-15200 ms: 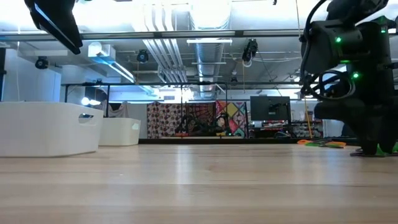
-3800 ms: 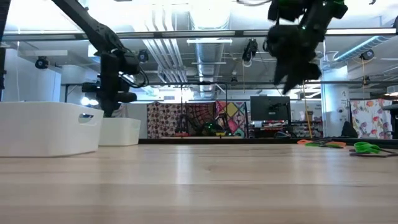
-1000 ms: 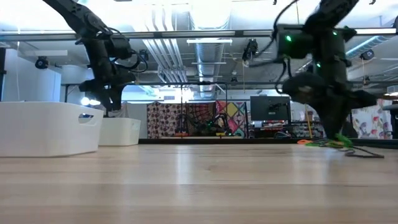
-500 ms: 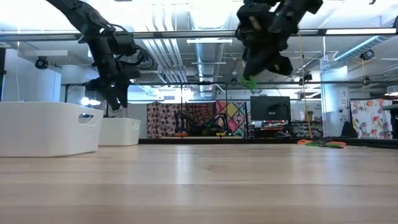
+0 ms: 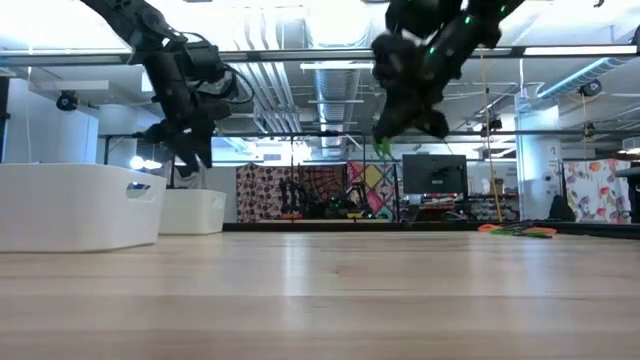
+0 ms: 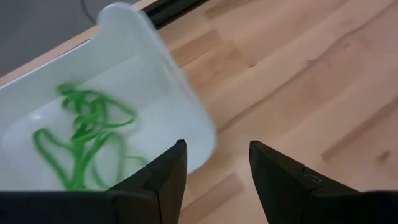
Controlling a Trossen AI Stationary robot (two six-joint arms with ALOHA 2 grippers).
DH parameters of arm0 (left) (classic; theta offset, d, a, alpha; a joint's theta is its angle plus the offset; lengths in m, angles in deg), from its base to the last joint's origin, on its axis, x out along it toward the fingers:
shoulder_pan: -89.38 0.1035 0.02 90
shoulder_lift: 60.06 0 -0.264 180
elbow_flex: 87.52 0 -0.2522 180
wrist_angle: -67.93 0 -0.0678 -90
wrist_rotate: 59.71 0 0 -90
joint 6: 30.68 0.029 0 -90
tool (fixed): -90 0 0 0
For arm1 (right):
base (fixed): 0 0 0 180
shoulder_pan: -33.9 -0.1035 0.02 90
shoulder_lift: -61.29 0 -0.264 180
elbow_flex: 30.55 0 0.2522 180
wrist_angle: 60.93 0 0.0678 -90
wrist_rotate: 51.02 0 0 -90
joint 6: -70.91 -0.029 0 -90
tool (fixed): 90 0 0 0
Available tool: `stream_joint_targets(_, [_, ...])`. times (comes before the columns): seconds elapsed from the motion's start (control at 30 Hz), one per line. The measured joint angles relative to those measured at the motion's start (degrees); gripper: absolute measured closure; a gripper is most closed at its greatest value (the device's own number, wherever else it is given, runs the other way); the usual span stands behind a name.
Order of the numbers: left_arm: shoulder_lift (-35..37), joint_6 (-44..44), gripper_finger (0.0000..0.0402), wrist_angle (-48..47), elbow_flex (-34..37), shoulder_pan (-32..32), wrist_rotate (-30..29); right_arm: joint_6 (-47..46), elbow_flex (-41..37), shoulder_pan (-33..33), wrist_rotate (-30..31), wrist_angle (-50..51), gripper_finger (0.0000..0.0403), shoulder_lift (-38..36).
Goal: Sort rubber bands into baskets
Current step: Put the green rubber band into the top white bin
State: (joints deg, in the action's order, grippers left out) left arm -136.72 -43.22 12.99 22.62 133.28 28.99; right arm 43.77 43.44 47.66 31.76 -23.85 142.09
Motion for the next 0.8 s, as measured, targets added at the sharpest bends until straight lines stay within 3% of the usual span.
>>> stream_joint_targets(0.2, [0.0,-0.3,0.0243,2.0,0.0,-4.0,0.2,-2.0,-0.3,2.8,-0.3,-10.0,0.0391,8.7])
stream_joint_targets(0.33, [0.1,-1.3,0.0243,0.7,0.0,-5.6,0.2,-1.5,2.8,4.2,-0.3,-10.3,0.037,16.3])
stream_joint_targets(0.67, [0.3,-4.1,0.0243,0.0,0.0,-10.6,-0.1,1.3,15.7,9.5,0.8,-6.9,0.0231,28.9])
stream_joint_targets(0.8, [0.3,-4.8,0.0243,-0.1,0.0,-12.3,-0.3,5.2,20.4,10.2,-6.7,4.2,0.019,29.8])
